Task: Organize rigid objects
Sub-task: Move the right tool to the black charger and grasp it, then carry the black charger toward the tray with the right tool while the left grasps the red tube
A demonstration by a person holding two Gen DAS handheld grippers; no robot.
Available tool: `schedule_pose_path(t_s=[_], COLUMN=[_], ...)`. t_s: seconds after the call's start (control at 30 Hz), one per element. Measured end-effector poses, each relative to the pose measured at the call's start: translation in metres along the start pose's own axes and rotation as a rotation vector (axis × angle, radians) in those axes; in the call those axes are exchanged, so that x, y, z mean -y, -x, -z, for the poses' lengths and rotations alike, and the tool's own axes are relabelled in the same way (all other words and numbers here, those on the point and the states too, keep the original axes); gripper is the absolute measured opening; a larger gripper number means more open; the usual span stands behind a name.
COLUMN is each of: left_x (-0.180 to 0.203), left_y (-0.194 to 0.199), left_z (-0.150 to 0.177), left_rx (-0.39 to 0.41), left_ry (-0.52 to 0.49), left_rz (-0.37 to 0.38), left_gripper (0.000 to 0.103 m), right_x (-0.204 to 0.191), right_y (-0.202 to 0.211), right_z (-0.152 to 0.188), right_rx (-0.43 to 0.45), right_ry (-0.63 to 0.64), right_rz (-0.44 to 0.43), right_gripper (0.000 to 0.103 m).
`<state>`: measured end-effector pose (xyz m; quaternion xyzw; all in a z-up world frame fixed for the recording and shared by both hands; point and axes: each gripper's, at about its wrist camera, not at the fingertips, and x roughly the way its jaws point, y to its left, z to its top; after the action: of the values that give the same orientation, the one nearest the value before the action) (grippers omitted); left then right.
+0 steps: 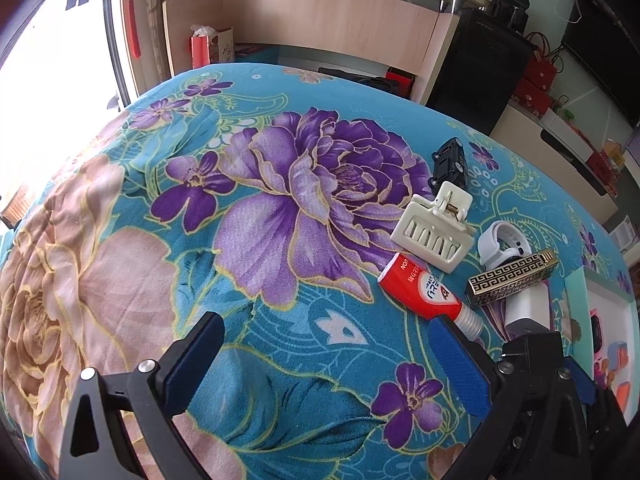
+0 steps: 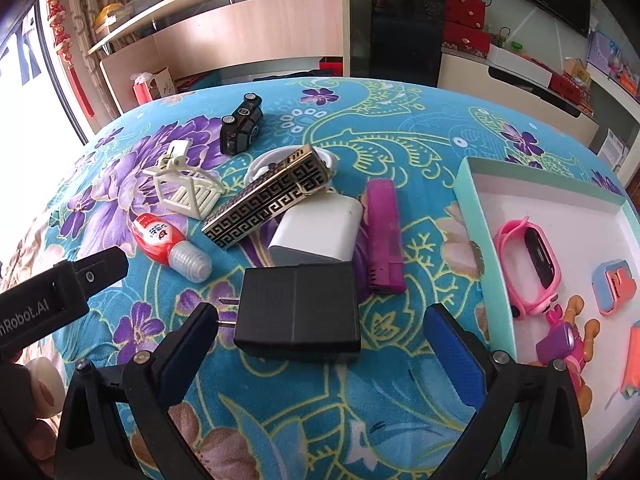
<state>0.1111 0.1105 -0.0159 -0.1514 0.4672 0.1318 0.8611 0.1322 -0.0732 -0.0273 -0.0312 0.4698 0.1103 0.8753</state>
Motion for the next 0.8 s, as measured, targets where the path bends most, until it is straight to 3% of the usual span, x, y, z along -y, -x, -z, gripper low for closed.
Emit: schedule_pose_path(t_s=[0.27,0.43,0.8], left_x=[0.025,0.037,0.047], left_y=[0.000,-0.005,-0.018], left_z=[0.000,0.002,0.001], left_rx=[0.026,0.016,0.028], left_ry=[-0.116,-0.183,-0.230], left_rz=[0.063,0.081,0.105], left_gripper=[0.103,0.103,0.103], right_x=[0.010,0.018,0.026], right_y=[0.006,0.010,0.015], right_z=[0.001,0.001,0.003], right_rx=[0.009,0.015,0.018], right_ry=[-0.020,-0.030,-0.029], right_rz=[0.004,0.012,0.014], right_gripper=[0.086,0.069,0.068])
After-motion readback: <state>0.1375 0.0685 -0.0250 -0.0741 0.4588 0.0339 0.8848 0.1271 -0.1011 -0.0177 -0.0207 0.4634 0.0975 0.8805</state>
